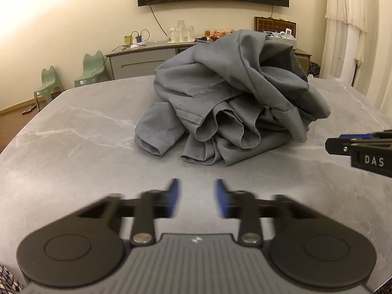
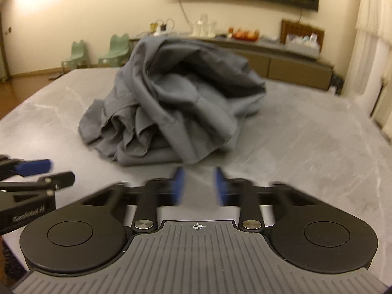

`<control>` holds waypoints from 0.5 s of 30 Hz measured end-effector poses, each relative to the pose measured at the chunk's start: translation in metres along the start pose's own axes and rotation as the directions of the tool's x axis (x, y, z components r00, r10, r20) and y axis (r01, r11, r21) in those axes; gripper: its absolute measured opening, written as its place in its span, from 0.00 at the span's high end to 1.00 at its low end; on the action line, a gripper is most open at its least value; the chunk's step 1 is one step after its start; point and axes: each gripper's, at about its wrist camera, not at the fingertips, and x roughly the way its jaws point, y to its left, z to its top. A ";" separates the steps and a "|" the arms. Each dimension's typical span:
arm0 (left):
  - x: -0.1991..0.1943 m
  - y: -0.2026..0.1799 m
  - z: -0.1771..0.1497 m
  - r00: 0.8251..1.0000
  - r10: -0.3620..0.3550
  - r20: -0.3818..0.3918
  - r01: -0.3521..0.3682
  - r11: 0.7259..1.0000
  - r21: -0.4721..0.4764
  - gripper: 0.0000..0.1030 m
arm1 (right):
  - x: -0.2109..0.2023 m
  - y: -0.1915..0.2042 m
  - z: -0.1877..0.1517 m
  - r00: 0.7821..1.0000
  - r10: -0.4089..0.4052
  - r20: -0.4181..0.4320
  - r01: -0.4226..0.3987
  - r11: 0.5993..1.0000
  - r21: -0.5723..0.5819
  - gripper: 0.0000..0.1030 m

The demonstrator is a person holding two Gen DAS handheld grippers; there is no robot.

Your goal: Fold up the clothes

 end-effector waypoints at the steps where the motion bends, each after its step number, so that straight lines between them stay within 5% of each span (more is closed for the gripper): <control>1: 0.000 0.000 -0.001 1.000 -0.001 0.001 0.001 1.000 0.001 0.97 | 0.000 0.000 -0.001 1.000 0.000 0.000 0.000 1.000 -0.002 0.90; 15: -0.006 -0.005 -0.001 0.999 0.028 0.041 -0.029 0.999 0.036 1.00 | -0.006 0.003 -0.002 0.999 -0.030 0.029 0.031 0.999 -0.037 1.00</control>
